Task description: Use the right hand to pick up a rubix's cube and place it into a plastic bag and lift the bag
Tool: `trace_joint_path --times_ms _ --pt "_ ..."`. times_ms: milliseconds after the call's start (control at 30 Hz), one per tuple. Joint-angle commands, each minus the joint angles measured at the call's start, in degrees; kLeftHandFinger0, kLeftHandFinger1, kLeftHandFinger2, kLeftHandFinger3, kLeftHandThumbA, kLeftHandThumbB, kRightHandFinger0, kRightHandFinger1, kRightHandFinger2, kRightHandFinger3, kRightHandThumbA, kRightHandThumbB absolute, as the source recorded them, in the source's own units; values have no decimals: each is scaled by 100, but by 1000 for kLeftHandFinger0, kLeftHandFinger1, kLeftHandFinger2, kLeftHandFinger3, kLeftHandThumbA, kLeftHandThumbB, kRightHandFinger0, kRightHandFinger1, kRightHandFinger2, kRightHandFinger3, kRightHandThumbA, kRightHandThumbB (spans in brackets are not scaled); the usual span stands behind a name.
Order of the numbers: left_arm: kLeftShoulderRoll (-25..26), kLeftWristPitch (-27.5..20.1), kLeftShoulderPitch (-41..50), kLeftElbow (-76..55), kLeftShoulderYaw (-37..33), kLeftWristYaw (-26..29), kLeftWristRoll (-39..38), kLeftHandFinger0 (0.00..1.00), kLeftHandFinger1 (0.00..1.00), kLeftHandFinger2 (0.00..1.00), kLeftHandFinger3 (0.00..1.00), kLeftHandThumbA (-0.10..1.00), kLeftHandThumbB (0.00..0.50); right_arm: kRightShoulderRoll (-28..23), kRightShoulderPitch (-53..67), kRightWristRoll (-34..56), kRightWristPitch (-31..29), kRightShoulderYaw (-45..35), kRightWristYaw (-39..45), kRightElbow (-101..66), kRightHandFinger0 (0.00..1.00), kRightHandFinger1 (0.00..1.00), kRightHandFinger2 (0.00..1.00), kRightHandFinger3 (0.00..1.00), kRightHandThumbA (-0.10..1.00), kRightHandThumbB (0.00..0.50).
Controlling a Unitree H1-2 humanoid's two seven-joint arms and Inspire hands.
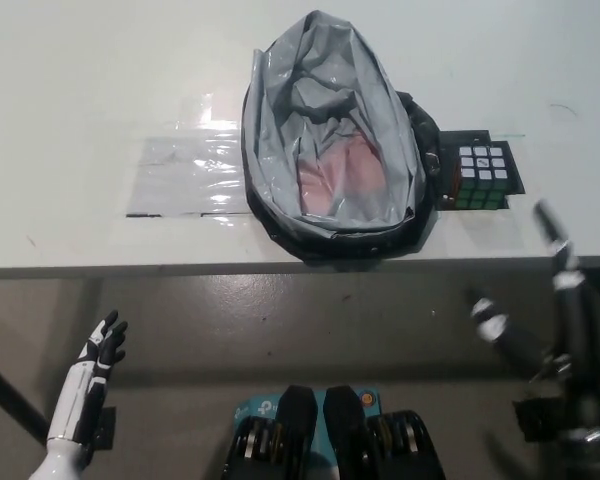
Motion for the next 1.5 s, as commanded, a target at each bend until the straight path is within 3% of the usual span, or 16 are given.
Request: trace_joint_path --times_ms 0,133,233,367,433,533,700,833,967,1067,1467 --pt "-14 -371 -17 -220 -33 16 91 1000 1000 1000 1000 998 161 -1308 -1190 498 967 -193 1348 -639 1000 1000 1000 1000 762 477" --pt "-8 -406 -39 -199 -40 29 116 1000 1000 1000 1000 1000 162 -1968 -2116 640 1773 -59 1947 -89 1000 1000 1000 1000 825 500" --pt "0 -388 -13 -222 -37 27 124 1000 1000 1000 1000 1000 171 -2129 -2624 731 1989 62 2132 398 1000 1000 1000 1000 770 476" --pt "-12 -428 20 -203 -50 -6 105 1000 1000 1000 1000 1000 152 -1791 -3266 209 1866 219 1632 1656 1000 1000 1000 1000 824 443" --pt "-24 -469 55 -205 -62 -5 120 1000 1000 1000 1000 1000 149 -1668 -3410 -29 1854 320 1408 2035 1000 1000 1000 1000 870 442" --pt "-38 -466 128 -252 -75 -6 133 1000 1000 1000 1000 1000 147 -1511 -3569 -35 1936 407 1355 2465 1000 1000 1000 1000 855 461" --pt "-22 -547 156 -204 -92 -31 136 1000 1000 1000 1000 1000 160 -1724 -4040 -43 2223 917 2302 2758 1000 1000 1000 1000 793 436" --pt "-8 -523 158 -224 -90 -40 128 1000 1000 1000 1000 1000 167 -1971 -4763 -43 2475 1518 3424 3232 1000 1000 1000 1000 830 499" --pt "-22 -528 196 -226 -108 -54 110 1000 1000 1000 1000 1000 163 -2005 -5424 126 2476 1863 4244 3988 1000 1000 1000 1000 835 500" --pt "-19 -531 202 -247 -118 -40 150 1000 1000 1000 1000 1000 153 -1952 -5847 200 2474 2035 4680 4505 1000 1000 1000 1000 779 500" --pt "31 -537 183 -249 -131 -90 126 1000 1000 1000 1000 1000 174 -1902 -6634 -349 2217 2879 5175 5760 1000 1000 1000 1000 713 500"
